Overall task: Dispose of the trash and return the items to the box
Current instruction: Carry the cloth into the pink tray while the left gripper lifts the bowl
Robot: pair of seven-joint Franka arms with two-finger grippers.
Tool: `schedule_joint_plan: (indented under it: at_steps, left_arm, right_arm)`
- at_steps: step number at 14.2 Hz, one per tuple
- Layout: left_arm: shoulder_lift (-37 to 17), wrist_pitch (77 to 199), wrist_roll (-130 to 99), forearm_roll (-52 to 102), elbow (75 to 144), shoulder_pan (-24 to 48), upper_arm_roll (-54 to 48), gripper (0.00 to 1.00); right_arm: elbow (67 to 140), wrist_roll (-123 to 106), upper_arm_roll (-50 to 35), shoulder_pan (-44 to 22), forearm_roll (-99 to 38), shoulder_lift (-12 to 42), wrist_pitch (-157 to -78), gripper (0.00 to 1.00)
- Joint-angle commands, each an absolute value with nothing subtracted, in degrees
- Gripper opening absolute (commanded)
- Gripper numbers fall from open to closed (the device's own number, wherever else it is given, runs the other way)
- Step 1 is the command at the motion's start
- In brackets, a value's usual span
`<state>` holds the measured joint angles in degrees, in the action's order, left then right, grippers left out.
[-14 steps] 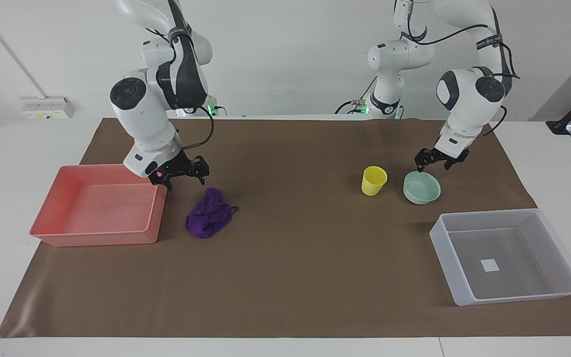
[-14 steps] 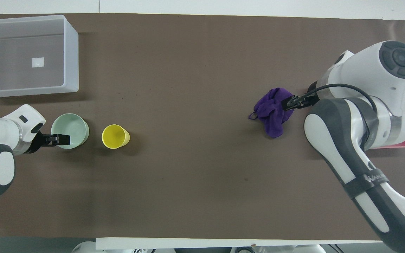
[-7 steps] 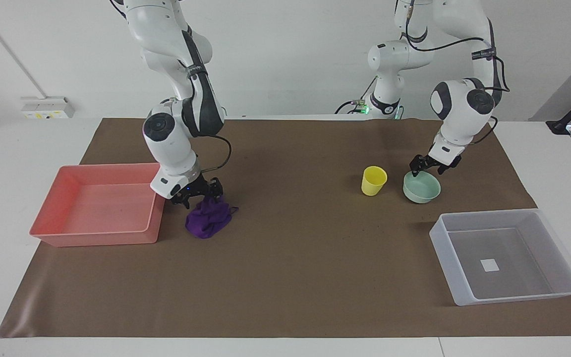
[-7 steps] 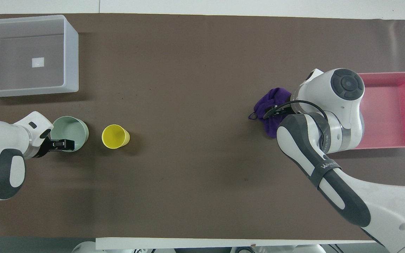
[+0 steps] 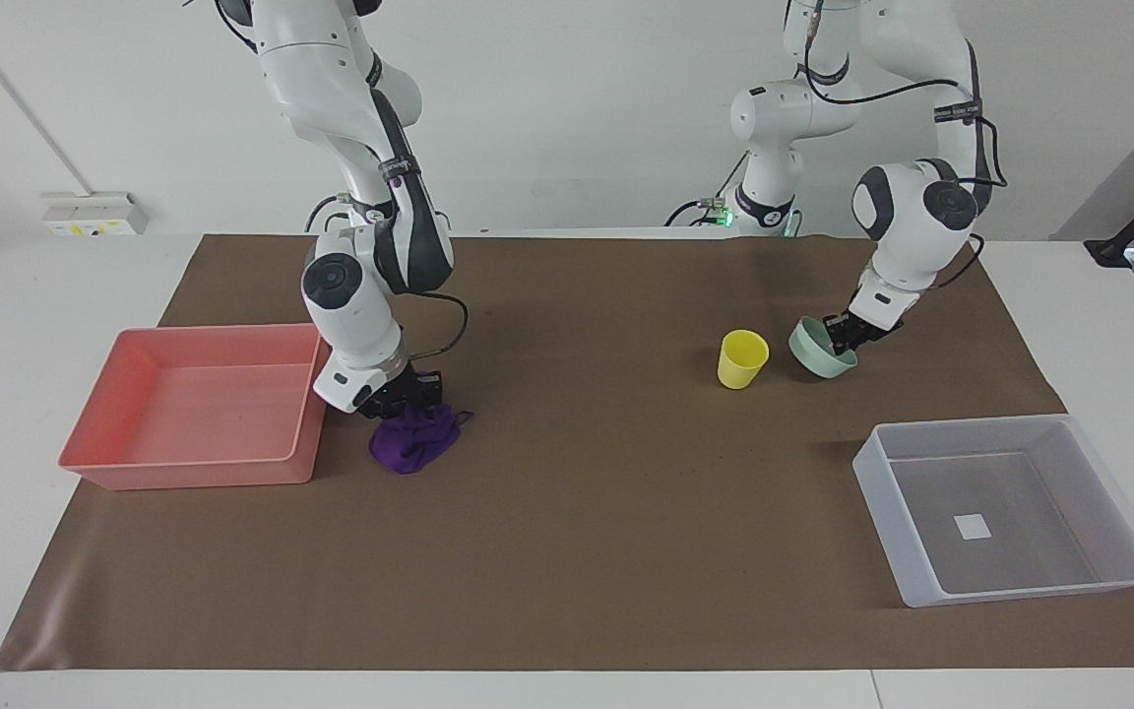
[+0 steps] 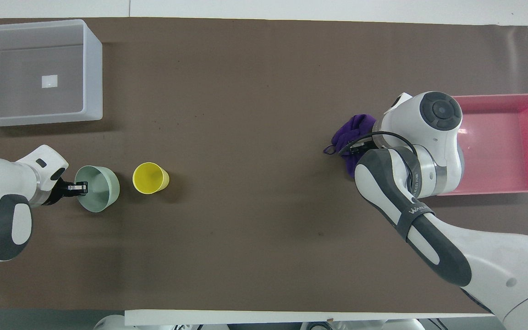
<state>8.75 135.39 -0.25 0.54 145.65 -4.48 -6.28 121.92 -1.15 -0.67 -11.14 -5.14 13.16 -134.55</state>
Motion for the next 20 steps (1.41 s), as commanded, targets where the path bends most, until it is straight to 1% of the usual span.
schedule_joint_plan:
  at_steps: [1, 3, 5, 7, 8, 10, 12, 14, 16, 19, 20]
  left_arm:
    - [7.74, 136.58, 0.53, -0.18, 145.81, -5.71, -6.15, 0.09]
    - [7.65, 135.88, 0.0, -0.18, 144.58, -5.63, -6.24, 0.07]
    - [7.91, 135.36, -0.09, -0.18, 143.27, -5.62, -6.24, 0.06]
    - [8.0, 131.5, 0.0, -0.18, 140.99, -5.62, -6.24, 0.05]
    - [8.17, 130.18, 0.0, -0.18, 140.02, -5.62, -6.24, 0.05]
    - [8.26, 127.63, -0.09, -0.09, 138.09, -5.62, -6.24, 0.04]
    - [8.44, 124.12, -0.09, 0.09, 135.36, -5.62, -6.06, 0.03]
    - [8.7, 120.08, -0.09, 0.17, 132.73, -5.62, -5.89, 0.02]
    - [9.4, 116.65, -0.09, 0.35, 130.53, -5.62, -5.8, 0.01]
    - [10.72, 111.46, -0.09, 1.66, 127.46, -5.62, -5.8, 0.0]
    - [10.46, 109.79, -0.09, 3.32, 124.66, -5.71, -5.63, 0.0]
  right_arm:
    - [119.54, -0.7, -0.62, -10.64, -5.8, 10.99, -130.19, 0.0]
    - [116.64, -0.62, -0.35, -10.2, -5.8, 8.27, -124.04, 0.0]
    - [115.4, -0.7, -0.26, -9.23, -5.8, 4.41, -119.55, 0.0]
    - [114.0, -0.7, -0.26, -8.18, -5.8, 0.63, -115.69, 0.0]
    - [112.69, -0.7, -0.18, -7.39, -5.71, -1.12, -112.01, 0.0]
    - [110.75, -0.79, -0.09, -4.85, -4.84, -4.55, -106.37, 0.0]
    - [109.69, -1.75, -0.09, -1.25, -4.66, -6.85, -101.62, 0.0]
    - [109.95, -5.34, -0.09, 3.32, -4.14, -7.47, -100.81, 0.0]
    - [112.48, -7.29, -0.09, 7.8, -3.6, -8.52, -101.86, 0.0]
    - [116.7, -8.69, -0.18, 11.95, -3.43, -8.35, -104.31, 0.01]
    - [118.55, -9.05, -0.09, 12.21, -2.73, -8.09, -106.41, 0.01]
